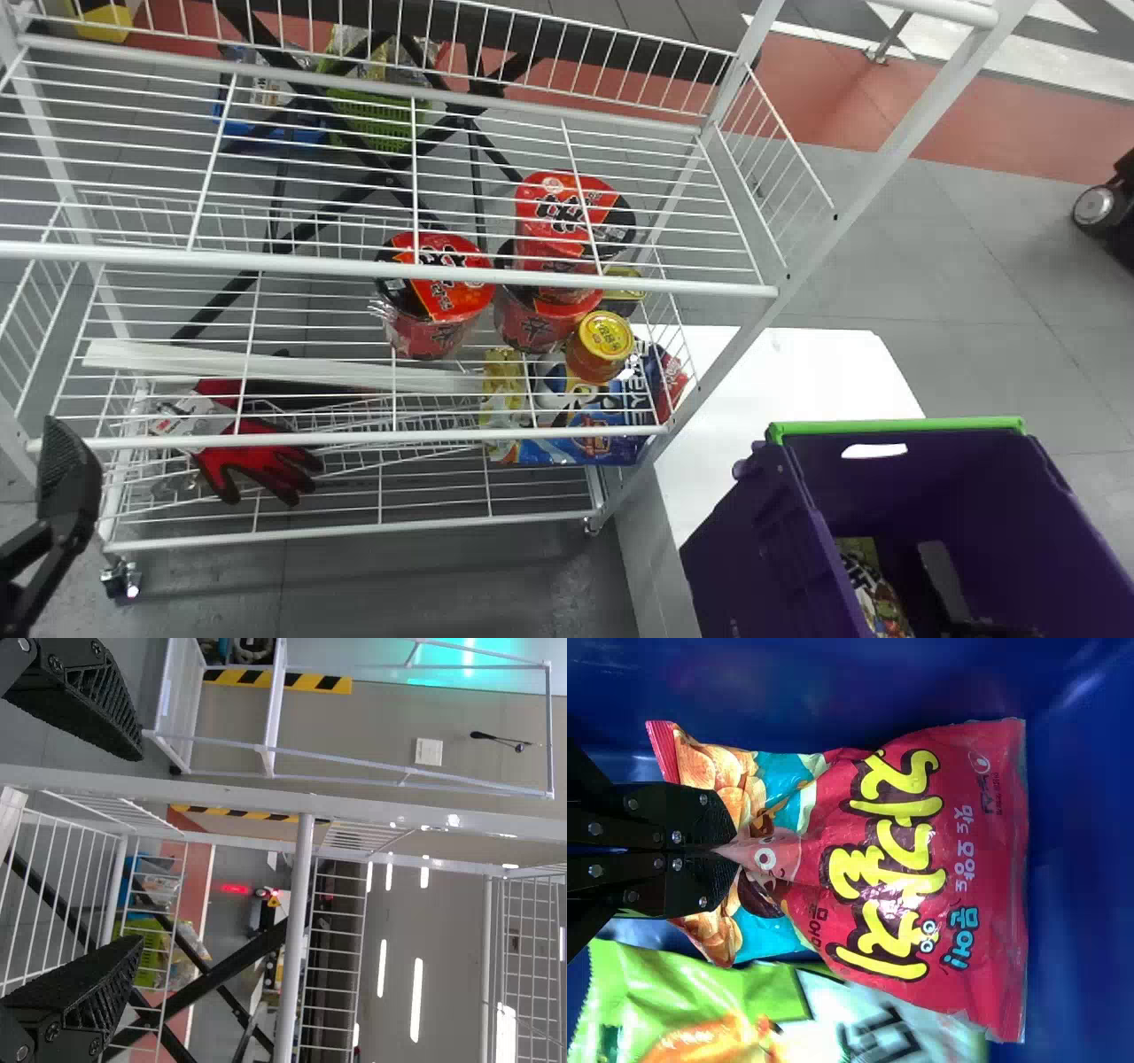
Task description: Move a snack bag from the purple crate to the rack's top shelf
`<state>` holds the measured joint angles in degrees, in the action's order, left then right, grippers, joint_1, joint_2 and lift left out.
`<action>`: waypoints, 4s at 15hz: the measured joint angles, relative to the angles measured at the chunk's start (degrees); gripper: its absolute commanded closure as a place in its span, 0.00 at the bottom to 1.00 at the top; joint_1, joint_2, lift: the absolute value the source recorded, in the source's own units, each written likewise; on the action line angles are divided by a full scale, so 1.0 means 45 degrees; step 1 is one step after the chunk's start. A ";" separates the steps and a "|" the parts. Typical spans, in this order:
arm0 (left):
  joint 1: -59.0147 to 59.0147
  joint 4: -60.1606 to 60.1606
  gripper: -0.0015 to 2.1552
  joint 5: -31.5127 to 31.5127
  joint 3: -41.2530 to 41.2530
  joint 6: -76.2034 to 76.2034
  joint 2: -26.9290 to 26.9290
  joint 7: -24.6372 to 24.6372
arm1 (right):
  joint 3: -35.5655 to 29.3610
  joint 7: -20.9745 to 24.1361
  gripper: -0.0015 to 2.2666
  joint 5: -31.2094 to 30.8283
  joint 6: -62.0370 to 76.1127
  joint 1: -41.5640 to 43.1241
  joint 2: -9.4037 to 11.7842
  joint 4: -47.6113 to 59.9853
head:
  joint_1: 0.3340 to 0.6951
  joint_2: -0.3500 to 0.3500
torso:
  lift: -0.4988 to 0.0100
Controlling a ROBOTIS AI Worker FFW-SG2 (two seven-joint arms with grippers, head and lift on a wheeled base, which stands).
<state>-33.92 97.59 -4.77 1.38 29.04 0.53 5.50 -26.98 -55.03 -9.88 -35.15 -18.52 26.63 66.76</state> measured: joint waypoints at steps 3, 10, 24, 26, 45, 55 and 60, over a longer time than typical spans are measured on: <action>-0.0014 0.0029 0.04 0.0005 -0.0011 0.0000 0.0000 0.0016 | -0.0162 0.0012 0.88 -0.0055 0.0125 -0.0454 -0.0025 0.0465 | 1.00 0.00 | 0.16; -0.0019 0.0054 0.04 -0.0032 -0.0037 -0.0003 0.0034 -0.0045 | -0.0708 0.0021 0.88 -0.0123 0.0170 -0.1131 -0.0256 0.1049 | 1.00 0.00 | 0.21; -0.0972 0.2007 0.04 -0.0137 -0.0027 -0.0210 0.0039 -0.0199 | -0.0704 0.0036 0.88 -0.0283 -0.0192 -0.1109 -0.0450 0.1474 | 1.00 0.00 | 0.32; -0.1271 0.2474 0.04 -0.0125 0.0042 -0.0336 0.0039 -0.0279 | -0.0636 0.0026 0.88 -0.0312 -0.0265 -0.1065 -0.0450 0.1488 | 1.00 0.00 | 0.34; -0.1543 0.2902 0.04 0.0435 0.0373 -0.1123 0.0059 -0.0362 | -0.1051 -0.0485 0.88 -0.0363 -0.0695 -0.1402 -0.0743 0.2536 | 1.00 0.00 | 0.49; -0.1629 0.2901 0.04 0.0437 0.0404 -0.1151 0.0079 -0.0361 | -0.1651 -0.0909 0.88 -0.0363 -0.0947 -0.1642 -0.0674 0.2909 | 1.00 0.00 | 0.57; -0.1563 0.2901 0.04 0.0444 0.0433 -0.1173 0.0078 -0.0343 | -0.1744 -0.1117 0.88 -0.0363 -0.1184 -0.1646 -0.0629 0.3114 | 1.00 0.00 | 0.61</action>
<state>-40.96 110.65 -2.77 3.33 23.76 0.88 3.95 -34.83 -60.06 -11.51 -40.48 -25.93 23.80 80.78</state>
